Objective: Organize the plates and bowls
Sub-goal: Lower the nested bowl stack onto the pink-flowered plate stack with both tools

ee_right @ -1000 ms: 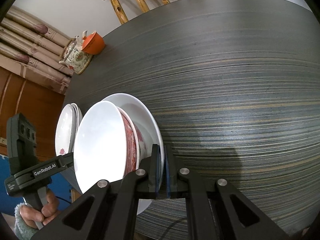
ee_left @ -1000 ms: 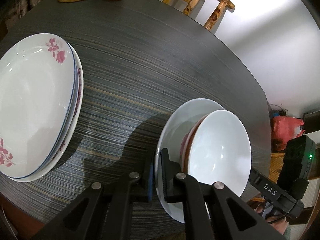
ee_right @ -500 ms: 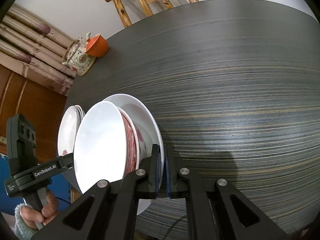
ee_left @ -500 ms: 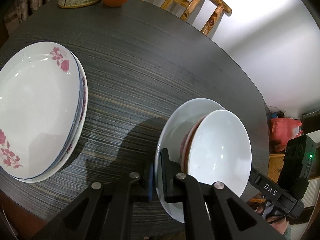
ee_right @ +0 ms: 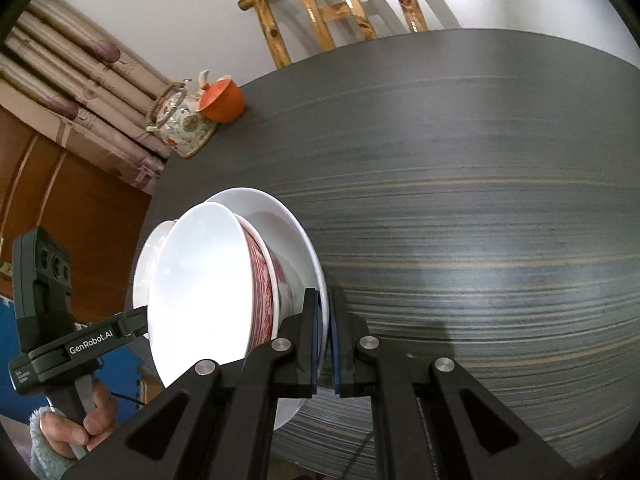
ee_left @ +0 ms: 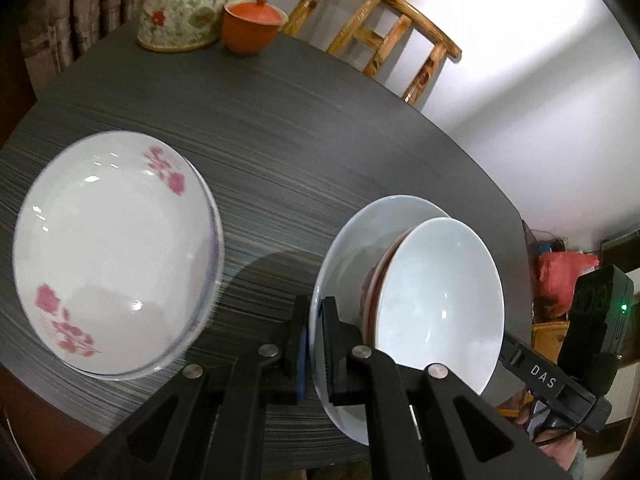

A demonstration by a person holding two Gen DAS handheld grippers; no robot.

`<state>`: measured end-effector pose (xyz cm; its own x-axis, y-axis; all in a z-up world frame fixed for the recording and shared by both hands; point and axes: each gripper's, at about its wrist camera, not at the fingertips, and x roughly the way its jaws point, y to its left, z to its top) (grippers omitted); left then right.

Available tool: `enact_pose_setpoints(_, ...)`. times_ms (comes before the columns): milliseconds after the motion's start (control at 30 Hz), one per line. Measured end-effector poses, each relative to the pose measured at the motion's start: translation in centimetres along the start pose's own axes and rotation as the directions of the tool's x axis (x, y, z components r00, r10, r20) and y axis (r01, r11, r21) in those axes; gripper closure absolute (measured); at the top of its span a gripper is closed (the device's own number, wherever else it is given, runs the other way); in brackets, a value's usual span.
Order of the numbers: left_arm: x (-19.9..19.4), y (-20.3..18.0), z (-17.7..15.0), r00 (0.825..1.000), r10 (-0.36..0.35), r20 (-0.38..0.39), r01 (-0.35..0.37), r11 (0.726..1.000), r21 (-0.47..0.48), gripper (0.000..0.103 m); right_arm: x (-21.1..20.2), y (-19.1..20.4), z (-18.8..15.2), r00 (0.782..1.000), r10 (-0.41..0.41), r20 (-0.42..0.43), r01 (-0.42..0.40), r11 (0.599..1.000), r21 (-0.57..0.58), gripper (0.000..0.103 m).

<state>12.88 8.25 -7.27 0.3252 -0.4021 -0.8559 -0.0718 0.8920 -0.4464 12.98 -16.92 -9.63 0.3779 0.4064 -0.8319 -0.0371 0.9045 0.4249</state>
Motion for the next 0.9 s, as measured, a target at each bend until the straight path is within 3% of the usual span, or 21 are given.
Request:
enact_pose_setpoints(467,-5.5,5.3,1.8,0.996,0.054,0.073,-0.05,0.997,-0.067,0.099,2.1,7.6,1.8,0.998,0.055,-0.026,-0.057,0.993,-0.099,0.095)
enact_pose_setpoints(900,-9.7,13.2,1.6,0.99,0.092,0.108,-0.074,0.984,-0.164,0.099,6.0,15.2,1.3,0.993,0.078,-0.092,-0.093,0.98,-0.176,0.095)
